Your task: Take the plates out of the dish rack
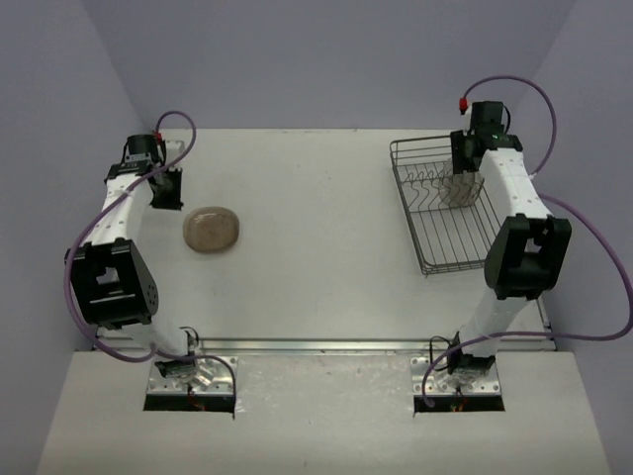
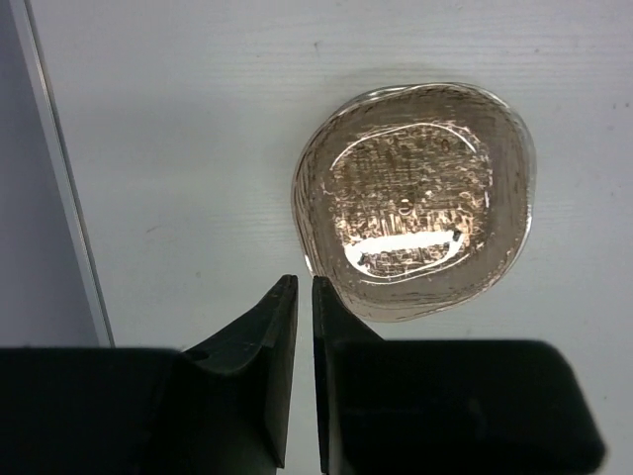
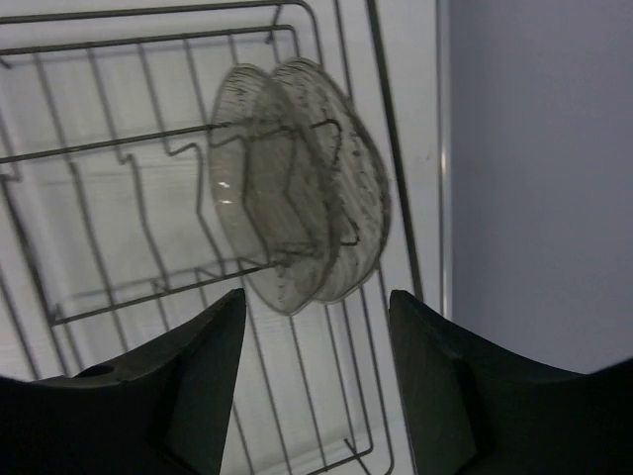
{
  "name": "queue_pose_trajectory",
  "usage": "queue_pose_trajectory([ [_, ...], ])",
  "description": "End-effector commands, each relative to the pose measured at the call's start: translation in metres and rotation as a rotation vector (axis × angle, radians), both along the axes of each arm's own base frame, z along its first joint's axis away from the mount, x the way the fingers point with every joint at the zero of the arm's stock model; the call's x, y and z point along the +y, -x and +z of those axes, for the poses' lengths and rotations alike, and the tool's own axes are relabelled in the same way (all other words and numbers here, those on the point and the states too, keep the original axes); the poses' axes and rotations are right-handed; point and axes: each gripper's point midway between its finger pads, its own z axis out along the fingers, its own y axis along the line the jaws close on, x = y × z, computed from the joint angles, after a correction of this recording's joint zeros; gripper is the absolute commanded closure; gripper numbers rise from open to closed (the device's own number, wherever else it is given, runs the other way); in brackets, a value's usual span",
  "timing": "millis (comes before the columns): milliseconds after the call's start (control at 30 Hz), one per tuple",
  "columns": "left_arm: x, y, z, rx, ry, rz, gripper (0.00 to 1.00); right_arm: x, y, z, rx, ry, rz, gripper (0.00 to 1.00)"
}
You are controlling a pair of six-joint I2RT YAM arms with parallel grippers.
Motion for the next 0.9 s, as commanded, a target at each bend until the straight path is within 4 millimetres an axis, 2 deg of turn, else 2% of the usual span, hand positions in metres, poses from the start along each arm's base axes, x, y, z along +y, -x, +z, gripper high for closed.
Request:
queue_pose_trajectory([
  [0, -0.006, -0.012, 0.033, -0.122, -0.082, -0.016, 0.86, -0.042, -0.016, 0.015, -0.024, 0.088, -0.027, 0.42],
  [33, -0.011, -0.013, 0.037, -0.133, -0.085, -0.025, 0.84, -0.050, -0.019, 0.012, -0.019, 0.094, -0.036, 0.43],
  [67, -0.011, -0.013, 0.039, -0.140, -0.085, -0.023, 0.81, -0.051, -0.022, 0.009, -0.015, 0.096, -0.032, 0.43],
  [100, -0.015, -0.013, 0.042, -0.146, -0.085, -0.028, 0.74, -0.055, -0.028, 0.007, -0.015, 0.095, -0.025, 0.43],
  [233, -0.020, -0.013, 0.049, -0.161, -0.078, -0.036, 0.62, -0.061, -0.042, 0.004, -0.014, 0.112, -0.009, 0.45],
  [367, -0.021, -0.009, 0.045, -0.149, -0.077, -0.036, 0.60, -0.060, -0.051, 0.001, -0.021, 0.099, -0.005, 0.49],
  [667, -0.022, -0.010, 0.041, -0.142, -0.065, -0.031, 0.59, -0.044, -0.051, 0.006, -0.089, -0.013, -0.022, 0.58],
  [867, -0.022, -0.009, 0.038, -0.135, -0.062, -0.028, 0.59, -0.040, -0.052, 0.018, -0.146, -0.029, -0.027, 0.58],
])
